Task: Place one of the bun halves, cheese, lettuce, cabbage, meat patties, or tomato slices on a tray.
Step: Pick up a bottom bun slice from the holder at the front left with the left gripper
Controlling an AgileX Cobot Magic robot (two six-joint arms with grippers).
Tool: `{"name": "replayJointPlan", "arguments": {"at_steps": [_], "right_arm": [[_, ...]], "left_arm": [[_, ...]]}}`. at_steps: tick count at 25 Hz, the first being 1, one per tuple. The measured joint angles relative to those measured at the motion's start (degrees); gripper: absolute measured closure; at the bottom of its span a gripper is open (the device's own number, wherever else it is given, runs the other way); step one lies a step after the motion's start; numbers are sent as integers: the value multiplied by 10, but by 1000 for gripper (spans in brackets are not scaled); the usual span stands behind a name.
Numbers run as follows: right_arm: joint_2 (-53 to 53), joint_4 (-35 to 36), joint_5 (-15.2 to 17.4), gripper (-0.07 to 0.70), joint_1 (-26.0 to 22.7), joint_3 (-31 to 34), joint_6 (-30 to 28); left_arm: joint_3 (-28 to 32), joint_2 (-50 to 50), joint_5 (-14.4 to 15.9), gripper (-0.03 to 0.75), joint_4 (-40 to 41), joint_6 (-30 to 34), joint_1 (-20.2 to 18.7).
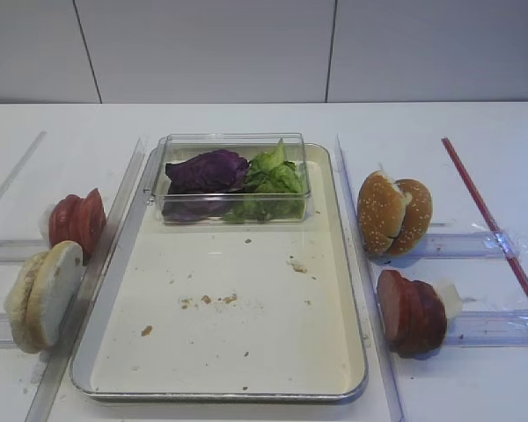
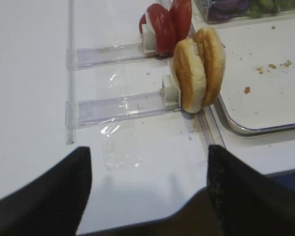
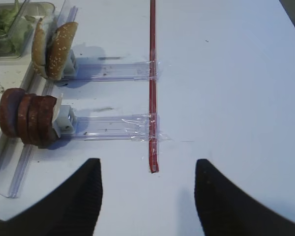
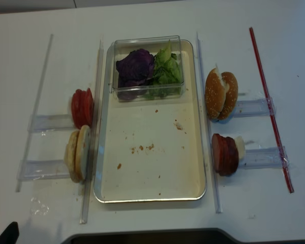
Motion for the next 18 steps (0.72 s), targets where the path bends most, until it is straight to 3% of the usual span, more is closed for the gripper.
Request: {"name": "replayJointPlan", "arguments": {"at_steps": [18], "right_arm": [[0,0,0,201,0,0,4]], "left_arm": [[0,0,0,244,0,0,0]]}}
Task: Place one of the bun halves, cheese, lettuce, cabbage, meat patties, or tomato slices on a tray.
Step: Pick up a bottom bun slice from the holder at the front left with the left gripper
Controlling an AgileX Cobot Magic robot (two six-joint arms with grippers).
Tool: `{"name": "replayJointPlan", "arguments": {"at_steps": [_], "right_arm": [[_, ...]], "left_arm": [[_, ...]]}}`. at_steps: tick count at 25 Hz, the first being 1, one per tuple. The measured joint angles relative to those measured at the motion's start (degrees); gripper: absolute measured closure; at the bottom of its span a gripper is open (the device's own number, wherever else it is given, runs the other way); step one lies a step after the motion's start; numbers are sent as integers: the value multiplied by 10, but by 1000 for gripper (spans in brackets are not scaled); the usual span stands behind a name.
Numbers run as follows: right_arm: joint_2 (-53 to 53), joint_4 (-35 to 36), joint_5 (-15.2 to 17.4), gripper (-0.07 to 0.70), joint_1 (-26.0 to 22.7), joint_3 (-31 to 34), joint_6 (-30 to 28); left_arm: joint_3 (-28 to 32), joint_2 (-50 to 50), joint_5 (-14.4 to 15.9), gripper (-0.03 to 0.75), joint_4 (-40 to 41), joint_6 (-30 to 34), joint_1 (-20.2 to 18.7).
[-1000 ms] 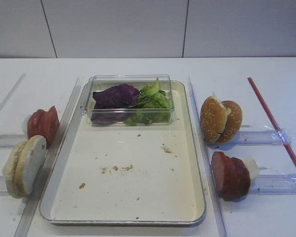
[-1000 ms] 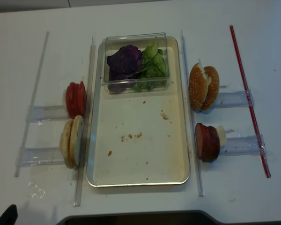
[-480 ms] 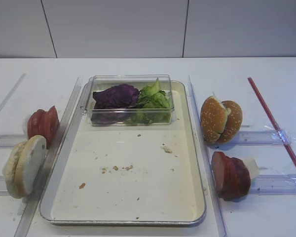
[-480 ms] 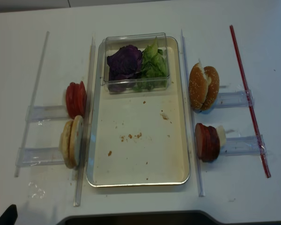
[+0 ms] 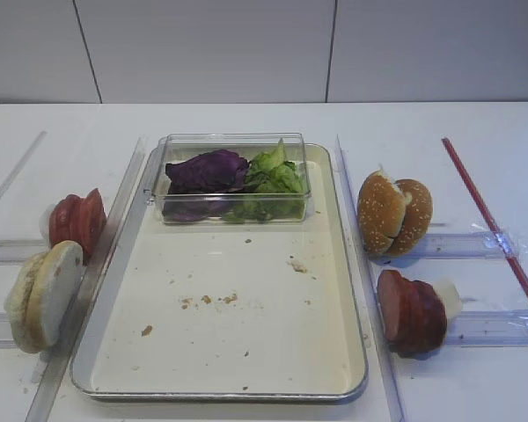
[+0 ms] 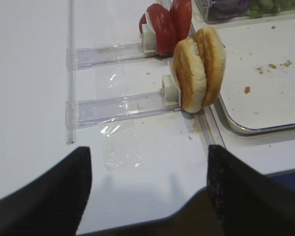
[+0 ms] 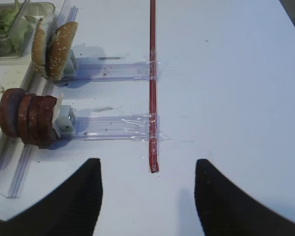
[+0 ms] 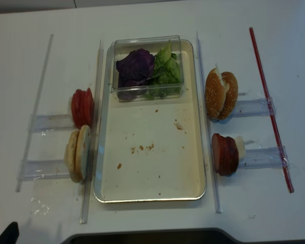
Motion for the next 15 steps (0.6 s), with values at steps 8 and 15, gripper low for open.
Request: {"name": "replayJointPlan", "arguments": {"at_steps": [8,15], "right_arm": [[0,0,0,201,0,0,0],[0,0,0,201,0,0,0]], "left_arm": [[0,0,0,244,0,0,0],[0,0,0,244,0,0,0]]}}
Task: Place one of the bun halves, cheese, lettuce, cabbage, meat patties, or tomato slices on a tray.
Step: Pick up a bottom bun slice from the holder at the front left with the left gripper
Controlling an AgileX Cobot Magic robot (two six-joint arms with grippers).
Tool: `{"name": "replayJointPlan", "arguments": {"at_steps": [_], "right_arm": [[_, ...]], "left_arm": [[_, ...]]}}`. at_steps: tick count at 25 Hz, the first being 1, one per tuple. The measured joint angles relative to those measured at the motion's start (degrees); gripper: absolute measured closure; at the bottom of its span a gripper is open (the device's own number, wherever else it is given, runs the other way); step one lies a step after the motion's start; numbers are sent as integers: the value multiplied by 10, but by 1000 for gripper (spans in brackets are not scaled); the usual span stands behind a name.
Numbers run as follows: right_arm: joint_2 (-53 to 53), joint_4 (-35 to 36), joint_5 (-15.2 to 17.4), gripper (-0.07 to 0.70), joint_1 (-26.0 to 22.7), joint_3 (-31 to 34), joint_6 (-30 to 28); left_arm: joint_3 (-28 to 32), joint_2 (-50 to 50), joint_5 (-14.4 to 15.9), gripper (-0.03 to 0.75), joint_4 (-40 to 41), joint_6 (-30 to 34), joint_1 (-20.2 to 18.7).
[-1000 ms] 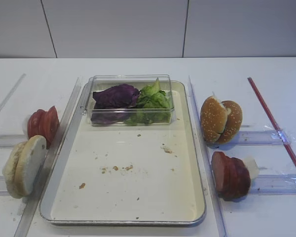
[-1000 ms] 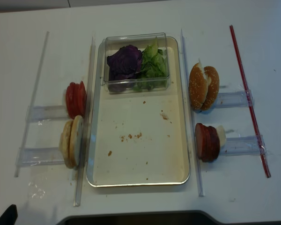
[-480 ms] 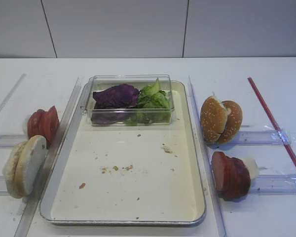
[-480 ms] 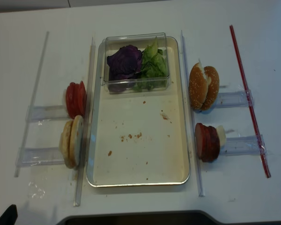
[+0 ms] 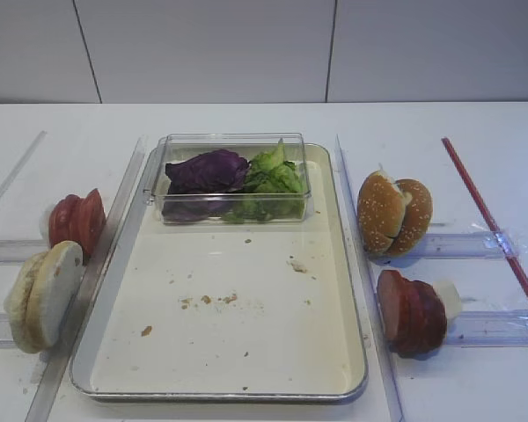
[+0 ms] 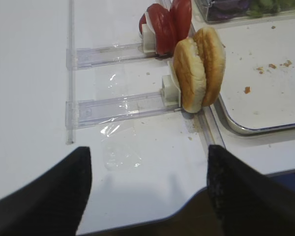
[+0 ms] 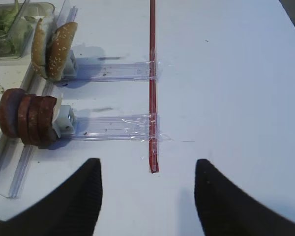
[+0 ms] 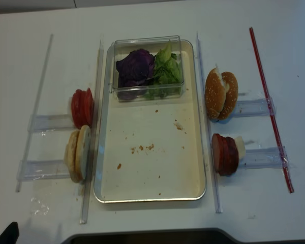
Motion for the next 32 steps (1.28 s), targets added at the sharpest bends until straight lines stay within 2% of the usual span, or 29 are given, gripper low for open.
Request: {"name": "replayJointPlan", "arguments": {"at_steps": [6,9,18,28,32], "right_arm": [[0,0,0,201,0,0,0],[0,0,0,201,0,0,0],[0,0,0,201,0,0,0],[0,0,0,201,0,0,0],[0,0,0,201,0,0,0]], "left_arm": [[0,0,1,244,0,0,0],[-9,22,13,244,0,1,0],[-86,209,48,244,0,-5,0],[-219,453,44,278,-3,-23,0],[-253,528,42,282,-42,-26,0]]}}
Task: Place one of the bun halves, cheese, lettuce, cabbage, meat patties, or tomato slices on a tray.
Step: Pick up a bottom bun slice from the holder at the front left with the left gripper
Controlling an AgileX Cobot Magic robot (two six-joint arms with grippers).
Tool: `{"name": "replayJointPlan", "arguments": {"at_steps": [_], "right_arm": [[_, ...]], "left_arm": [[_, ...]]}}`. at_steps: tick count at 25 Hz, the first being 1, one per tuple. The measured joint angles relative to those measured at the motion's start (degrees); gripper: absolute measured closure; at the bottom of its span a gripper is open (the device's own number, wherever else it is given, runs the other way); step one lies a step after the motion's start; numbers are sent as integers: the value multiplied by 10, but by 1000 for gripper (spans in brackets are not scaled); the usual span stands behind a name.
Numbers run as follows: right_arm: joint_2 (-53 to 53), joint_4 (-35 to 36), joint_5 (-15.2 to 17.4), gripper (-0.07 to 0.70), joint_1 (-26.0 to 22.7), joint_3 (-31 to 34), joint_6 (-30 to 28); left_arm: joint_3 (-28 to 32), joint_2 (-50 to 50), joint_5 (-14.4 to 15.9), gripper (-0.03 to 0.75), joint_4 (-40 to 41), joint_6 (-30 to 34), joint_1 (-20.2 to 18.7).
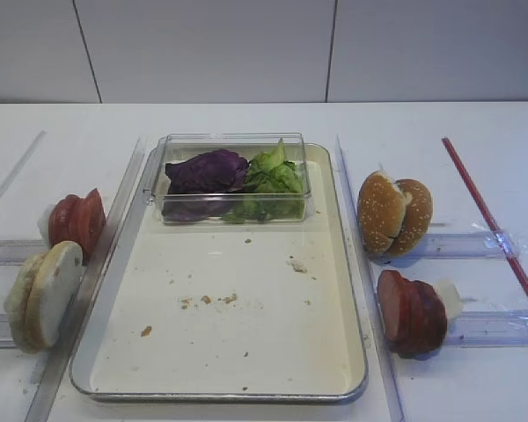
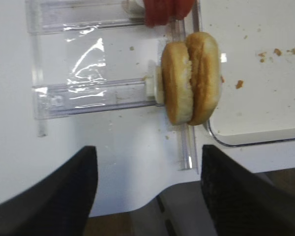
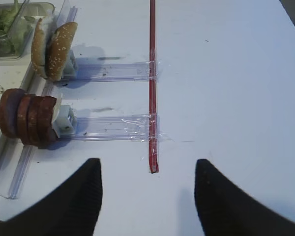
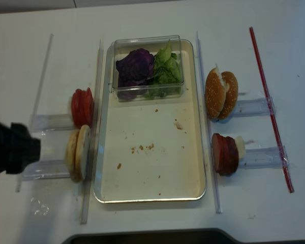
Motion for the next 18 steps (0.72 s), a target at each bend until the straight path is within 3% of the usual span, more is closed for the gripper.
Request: {"name": "replayJointPlan", "arguments": {"at_steps": [6,10,18], "right_arm": [[0,0,0,201,0,0,0],[0,0,0,201,0,0,0],[0,0,0,201,0,0,0]], "left_arm": [[-13,74,-2,282,-59,11,-6],[-32,115,-4,283,-60,3,-49],[-70,219,-10,283,1,-85,-142]]}}
